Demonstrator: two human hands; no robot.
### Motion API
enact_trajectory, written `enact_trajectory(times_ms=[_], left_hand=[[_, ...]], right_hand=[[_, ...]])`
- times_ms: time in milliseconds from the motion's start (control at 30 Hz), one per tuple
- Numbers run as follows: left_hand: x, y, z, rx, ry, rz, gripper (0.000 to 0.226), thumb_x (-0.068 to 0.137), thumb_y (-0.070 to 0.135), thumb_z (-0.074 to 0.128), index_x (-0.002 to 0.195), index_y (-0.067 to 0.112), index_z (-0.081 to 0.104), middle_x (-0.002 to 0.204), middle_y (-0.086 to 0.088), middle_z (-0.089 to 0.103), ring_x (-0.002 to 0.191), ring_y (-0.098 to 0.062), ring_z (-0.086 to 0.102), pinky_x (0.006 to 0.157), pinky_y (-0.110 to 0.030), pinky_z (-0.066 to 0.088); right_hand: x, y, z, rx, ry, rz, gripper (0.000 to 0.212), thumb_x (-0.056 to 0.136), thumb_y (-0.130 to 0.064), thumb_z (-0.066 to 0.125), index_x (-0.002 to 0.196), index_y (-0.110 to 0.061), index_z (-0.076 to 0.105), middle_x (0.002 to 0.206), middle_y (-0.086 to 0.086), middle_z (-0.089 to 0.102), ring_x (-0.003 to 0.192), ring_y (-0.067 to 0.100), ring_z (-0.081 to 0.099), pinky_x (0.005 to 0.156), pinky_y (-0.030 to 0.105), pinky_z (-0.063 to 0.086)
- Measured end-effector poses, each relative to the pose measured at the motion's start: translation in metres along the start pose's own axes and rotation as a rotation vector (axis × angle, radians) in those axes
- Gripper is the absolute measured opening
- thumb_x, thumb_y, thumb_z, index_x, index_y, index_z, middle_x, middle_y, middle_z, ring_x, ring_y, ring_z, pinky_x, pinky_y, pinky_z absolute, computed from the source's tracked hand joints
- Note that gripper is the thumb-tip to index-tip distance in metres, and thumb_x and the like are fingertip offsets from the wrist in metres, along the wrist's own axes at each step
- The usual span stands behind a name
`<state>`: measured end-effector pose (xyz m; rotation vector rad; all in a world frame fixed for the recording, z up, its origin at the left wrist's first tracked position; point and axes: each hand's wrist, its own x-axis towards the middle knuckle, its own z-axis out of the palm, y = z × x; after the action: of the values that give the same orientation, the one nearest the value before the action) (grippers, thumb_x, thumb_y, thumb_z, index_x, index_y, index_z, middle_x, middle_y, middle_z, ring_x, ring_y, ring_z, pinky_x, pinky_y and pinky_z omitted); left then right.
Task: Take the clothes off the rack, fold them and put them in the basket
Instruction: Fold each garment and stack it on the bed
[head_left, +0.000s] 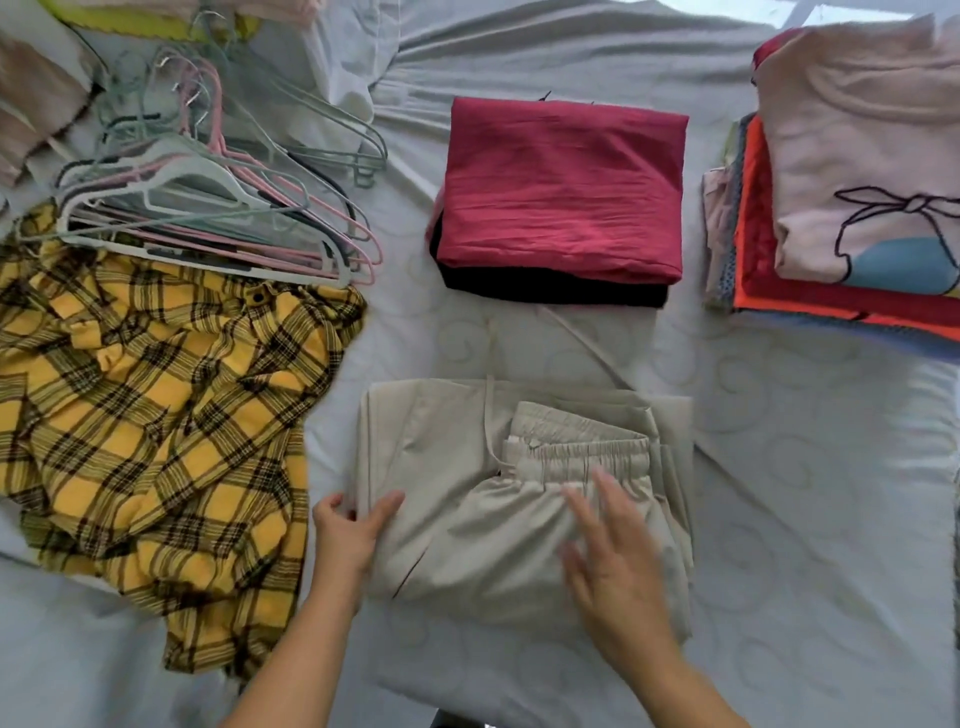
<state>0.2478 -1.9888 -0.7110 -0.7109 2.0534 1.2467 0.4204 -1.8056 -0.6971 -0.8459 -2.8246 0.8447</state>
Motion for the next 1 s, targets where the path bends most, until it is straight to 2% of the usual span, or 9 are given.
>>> enact_trajectory(times_ms=[167,333,467,567,633,733,800,900,1000], left_hand=[[-0.004,0.031,0.006,0.012,-0.171,-0.002,0.042,0.078,0.003,0.071,0.115,0.009,0.053,0.116,-0.015,0.062,0.097,-0.029,0.060,0.081,-0.036,0.048],[-0.064,0.060,0.038,0.271,-0.237,0.466,0.035,0.080,0.009,0.069,0.108,0.022,0.053,0.104,0.007,0.062,0.100,-0.017,0.060,0.090,-0.034,0.048],[-0.109,0.045,0.114,0.668,-0.396,0.634,0.062,0.085,0.026,0.065,0.136,0.010,0.034,0.129,-0.007,0.040,0.118,-0.023,0.048,0.095,-0.026,0.036],[-0.115,0.015,0.153,0.902,-0.424,0.527,0.081,0.090,0.038,0.056,0.148,0.009,0.008,0.150,-0.009,0.012,0.136,-0.024,0.029,0.107,-0.026,0.025],[-0.110,0.003,0.158,0.928,-0.388,0.526,0.076,0.090,0.046,0.045,0.148,0.012,0.009,0.154,-0.007,0.005,0.140,-0.021,0.022,0.110,-0.024,0.019],[-0.117,0.004,0.152,0.893,-0.392,0.521,0.109,0.059,0.086,0.014,0.146,0.021,0.020,0.152,0.001,0.019,0.139,-0.018,0.021,0.112,-0.028,0.018],[-0.129,0.020,0.144,0.463,-0.484,0.358,0.124,0.048,0.098,0.028,0.146,0.021,0.027,0.146,-0.001,0.037,0.133,-0.017,0.037,0.113,-0.033,0.027],[-0.142,0.053,0.122,-0.257,-0.695,0.113,0.080,0.067,0.074,0.051,0.125,0.019,0.054,0.116,-0.007,0.067,0.103,-0.016,0.065,0.088,-0.032,0.052],[-0.131,0.059,0.090,-0.595,-0.737,0.038,0.087,0.057,0.076,0.063,0.119,0.015,0.057,0.120,-0.017,0.063,0.103,-0.028,0.062,0.083,-0.038,0.054]], right_hand=[[0.034,0.011,0.058,-0.244,-0.260,0.003,0.062,0.085,-0.045,0.036,0.143,-0.026,0.029,0.157,0.001,0.013,0.145,0.013,-0.006,0.115,0.031,0.002],[0.036,0.012,0.028,0.150,-0.168,0.068,0.056,0.089,-0.046,0.031,0.141,-0.026,0.036,0.152,-0.006,0.021,0.139,0.007,0.013,0.114,0.027,0.013],[0.023,0.048,-0.016,0.391,0.290,0.564,0.069,0.082,-0.048,0.044,0.129,0.002,0.048,0.137,0.020,0.043,0.128,0.028,0.035,0.107,0.033,0.023],[0.015,0.072,-0.020,0.676,0.142,1.011,0.064,0.086,-0.031,0.064,0.135,0.003,0.039,0.134,0.016,0.046,0.124,0.031,0.045,0.102,0.035,0.037],[0.016,0.079,-0.021,0.904,0.024,1.053,0.054,0.085,-0.020,0.067,0.130,-0.001,0.044,0.123,0.012,0.057,0.110,0.029,0.057,0.090,0.035,0.047],[0.023,0.069,-0.034,1.099,-0.137,0.952,0.038,0.083,-0.005,0.066,0.119,-0.007,0.055,0.106,0.014,0.068,0.096,0.029,0.066,0.089,0.045,0.052],[0.034,0.050,-0.048,1.016,-0.194,0.730,0.034,0.083,0.006,0.060,0.109,-0.017,0.060,0.102,0.009,0.070,0.094,0.021,0.067,0.087,0.037,0.052],[0.055,0.005,-0.091,0.705,-0.268,0.271,0.043,0.080,-0.012,0.056,0.119,-0.029,0.055,0.104,-0.009,0.063,0.084,-0.005,0.058,0.078,0.011,0.044],[0.071,-0.035,-0.129,0.324,-0.449,-0.025,0.053,0.086,-0.022,0.052,0.130,-0.048,0.041,0.093,-0.015,0.044,0.081,0.000,0.051,0.070,0.014,0.035]])
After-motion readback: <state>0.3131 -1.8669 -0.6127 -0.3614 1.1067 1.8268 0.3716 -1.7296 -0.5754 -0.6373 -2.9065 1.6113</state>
